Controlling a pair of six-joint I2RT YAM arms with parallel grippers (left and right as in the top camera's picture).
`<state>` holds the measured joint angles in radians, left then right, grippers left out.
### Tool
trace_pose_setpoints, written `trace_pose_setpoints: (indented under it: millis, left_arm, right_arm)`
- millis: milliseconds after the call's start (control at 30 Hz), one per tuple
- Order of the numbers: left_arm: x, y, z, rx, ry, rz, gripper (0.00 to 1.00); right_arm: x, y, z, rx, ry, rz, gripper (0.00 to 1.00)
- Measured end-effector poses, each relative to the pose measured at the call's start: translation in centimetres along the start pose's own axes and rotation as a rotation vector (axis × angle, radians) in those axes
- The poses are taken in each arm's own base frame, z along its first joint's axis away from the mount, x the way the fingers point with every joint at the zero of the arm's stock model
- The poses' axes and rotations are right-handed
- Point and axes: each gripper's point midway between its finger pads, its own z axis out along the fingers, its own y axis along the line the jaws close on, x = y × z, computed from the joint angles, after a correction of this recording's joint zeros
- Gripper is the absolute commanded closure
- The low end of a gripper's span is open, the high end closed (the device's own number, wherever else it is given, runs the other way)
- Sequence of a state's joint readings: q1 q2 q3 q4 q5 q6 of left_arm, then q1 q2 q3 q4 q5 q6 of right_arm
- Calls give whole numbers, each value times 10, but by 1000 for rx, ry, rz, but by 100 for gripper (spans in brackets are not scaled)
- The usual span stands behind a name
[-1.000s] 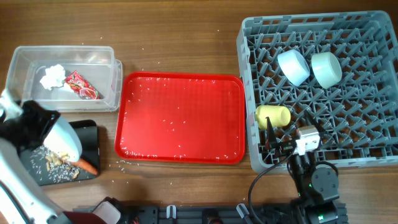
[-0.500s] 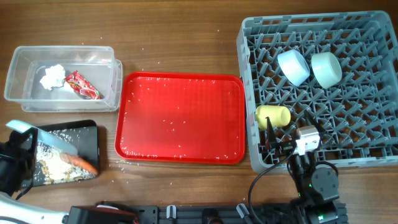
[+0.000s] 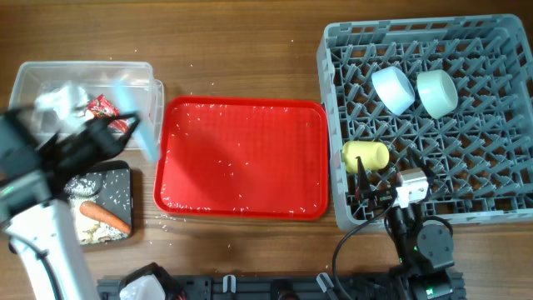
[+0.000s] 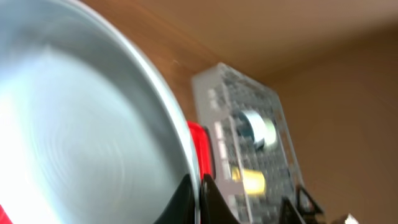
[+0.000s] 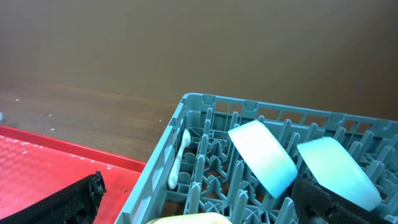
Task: Sort waste into correct bins and load items into the dishwasher rack
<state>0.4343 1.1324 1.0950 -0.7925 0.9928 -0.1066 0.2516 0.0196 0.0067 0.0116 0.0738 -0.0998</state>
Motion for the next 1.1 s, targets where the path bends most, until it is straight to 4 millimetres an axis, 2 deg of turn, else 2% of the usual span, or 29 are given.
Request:
trace_pose_setpoints:
  millis: [33, 67, 200, 300, 367, 400, 467, 500, 567, 633, 700, 767, 867, 900, 1000, 1100]
  left_arm:
    - [-3, -17, 15, 35, 10, 53, 95]
    - [-3, -44, 35, 95, 26, 125, 95]
    - [23, -142, 107, 330, 95, 260, 96]
    - [36, -197, 162, 514, 73, 264, 96]
    - [41, -215, 194, 602, 56, 178, 96]
    - [48, -214, 217, 616, 77, 65, 96]
    - [43, -219, 235, 691, 34, -51, 96]
    - [46, -213, 248, 686, 48, -128, 96]
    - [62, -189, 278, 624, 114, -302, 96]
    - [72, -171, 295, 577, 146, -392, 96]
    - [82, -156, 308, 538, 176, -462, 88]
    - [84, -152, 312, 528, 186, -484, 69]
    - [84, -154, 311, 537, 179, -444, 10]
    - [86, -152, 312, 529, 182, -430, 1]
    - [100, -136, 316, 412, 227, -392, 1]
    - [113, -116, 308, 237, 289, -333, 0]
  right_arm:
    - [0, 0, 0, 0, 0, 0, 0]
    - [0, 0, 0, 0, 0, 0, 0]
    - [0, 0, 0, 0, 0, 0, 0]
    - [0, 0, 0, -1, 1, 0, 0]
    - [1, 1, 0, -3, 3, 0, 0]
    - [1, 1, 0, -3, 3, 0, 0]
    - [1, 1, 0, -3, 2, 0, 0]
    - [1, 1, 0, -4, 5, 0, 0]
    - [1, 1, 0, -4, 5, 0, 0]
    - [1, 1, 0, -4, 5, 0, 1]
    - [1, 1, 0, -4, 5, 0, 0]
    - [1, 1, 0, -4, 5, 0, 0]
    - [1, 1, 0, -4, 5, 0, 0]
    - [1, 1, 0, -4, 5, 0, 0]
    - [1, 1, 0, -4, 5, 0, 0]
    - [1, 1, 0, -3, 4, 0, 0]
